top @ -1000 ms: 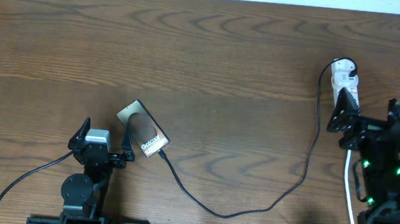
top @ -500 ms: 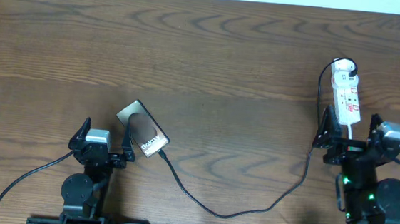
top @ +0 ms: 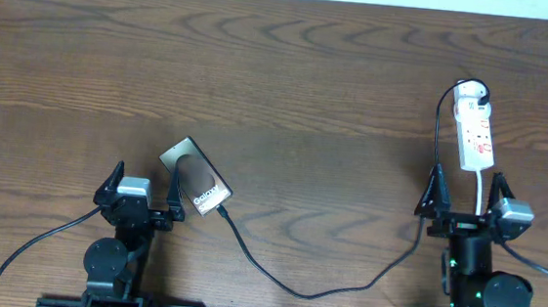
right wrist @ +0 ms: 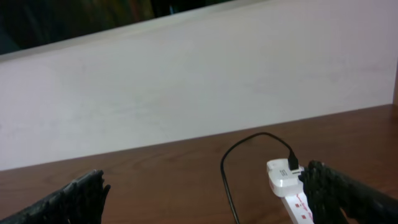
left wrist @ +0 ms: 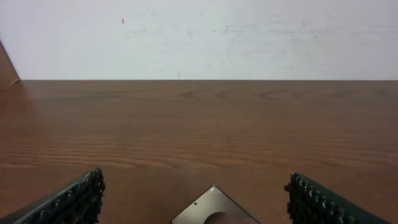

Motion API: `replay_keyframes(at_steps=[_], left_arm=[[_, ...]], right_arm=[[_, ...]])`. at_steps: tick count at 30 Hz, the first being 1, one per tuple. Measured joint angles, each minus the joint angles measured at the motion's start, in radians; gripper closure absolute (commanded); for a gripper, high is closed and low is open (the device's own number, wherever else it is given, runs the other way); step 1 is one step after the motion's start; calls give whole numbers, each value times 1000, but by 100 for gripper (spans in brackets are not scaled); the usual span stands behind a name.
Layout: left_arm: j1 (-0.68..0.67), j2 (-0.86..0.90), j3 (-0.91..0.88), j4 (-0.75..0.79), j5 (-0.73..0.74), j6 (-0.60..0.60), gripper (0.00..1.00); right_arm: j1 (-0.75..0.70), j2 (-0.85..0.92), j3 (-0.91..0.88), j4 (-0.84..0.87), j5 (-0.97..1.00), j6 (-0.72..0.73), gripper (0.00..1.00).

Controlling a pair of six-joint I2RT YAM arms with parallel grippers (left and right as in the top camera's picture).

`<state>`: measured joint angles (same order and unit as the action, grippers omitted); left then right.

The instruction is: Plug charger to phone and switch on socket

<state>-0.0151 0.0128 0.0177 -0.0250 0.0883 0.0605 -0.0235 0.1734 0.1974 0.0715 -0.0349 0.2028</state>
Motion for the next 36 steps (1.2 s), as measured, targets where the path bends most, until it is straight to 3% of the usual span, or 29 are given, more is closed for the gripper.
replay_keyframes(at_steps=[9,17,29,36], left_arm=[[0,0,0,0,0,0,8],[0,0,0,0,0,0,8],[0,0,0,0,3,0,8],[0,0,0,0,3,0,8]], right_arm=[[0,-150,-153,110,2,0,1],[0,-159,-188,125,2,0,1],[0,-161,-191,-129,4,0,1],[0,-161,-191,-142,10,-36,1]])
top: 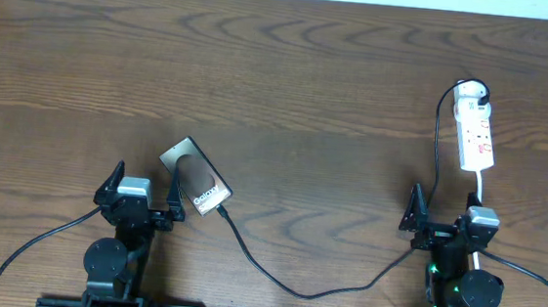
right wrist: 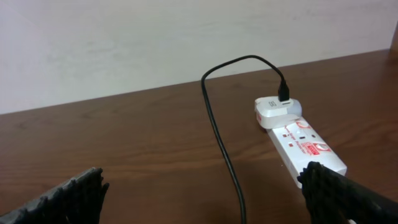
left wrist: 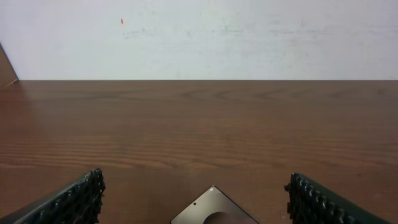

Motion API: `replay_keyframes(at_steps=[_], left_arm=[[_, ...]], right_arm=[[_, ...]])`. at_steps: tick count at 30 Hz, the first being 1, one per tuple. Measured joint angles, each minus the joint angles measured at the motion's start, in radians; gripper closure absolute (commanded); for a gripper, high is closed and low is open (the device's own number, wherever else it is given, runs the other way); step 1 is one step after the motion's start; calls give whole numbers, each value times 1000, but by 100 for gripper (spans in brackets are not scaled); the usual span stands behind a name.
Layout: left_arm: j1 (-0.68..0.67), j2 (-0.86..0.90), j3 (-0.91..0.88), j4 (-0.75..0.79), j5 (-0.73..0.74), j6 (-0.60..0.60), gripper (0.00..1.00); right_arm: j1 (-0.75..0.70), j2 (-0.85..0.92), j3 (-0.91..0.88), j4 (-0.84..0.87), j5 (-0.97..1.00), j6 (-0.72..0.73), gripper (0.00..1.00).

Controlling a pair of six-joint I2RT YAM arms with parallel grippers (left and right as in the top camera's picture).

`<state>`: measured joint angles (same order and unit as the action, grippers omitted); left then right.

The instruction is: Plug charger to phone and switch on socket

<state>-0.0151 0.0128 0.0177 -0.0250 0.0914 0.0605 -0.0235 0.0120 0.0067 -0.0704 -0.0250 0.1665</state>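
Note:
A dark phone (top: 195, 177) lies face up and slanted on the wooden table (top: 280, 76), left of centre, with a black charger cable (top: 283, 282) running from its lower right corner. The cable curves along the front and up to a white adapter (top: 469, 90) plugged into the far end of a white socket strip (top: 477, 138) at the right. My left gripper (top: 139, 202) stands open just in front of the phone (left wrist: 214, 210). Open too, my right gripper (top: 442, 224) sits near the front edge, below the strip (right wrist: 305, 149), with the cable (right wrist: 224, 149) between its fingers' line of sight.
A pale wall (left wrist: 199, 37) rises behind the far table edge. The arm bases and a black rail line the front edge. The strip's own white lead (top: 480, 189) runs down toward my right arm.
My right gripper has drawn back toward the front edge and tilted down, so the strip and cable show more fully in its view. The left gripper and phone have not moved.

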Motion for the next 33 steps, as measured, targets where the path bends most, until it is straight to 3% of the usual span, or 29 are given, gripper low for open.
replay_keyframes(at_steps=[13,33], left_arm=[[0,0,0,0,0,0,8],[0,0,0,0,0,0,8]], right_arm=[[0,0,0,0,-4,-230,1],[0,0,0,0,-4,-252,1]])
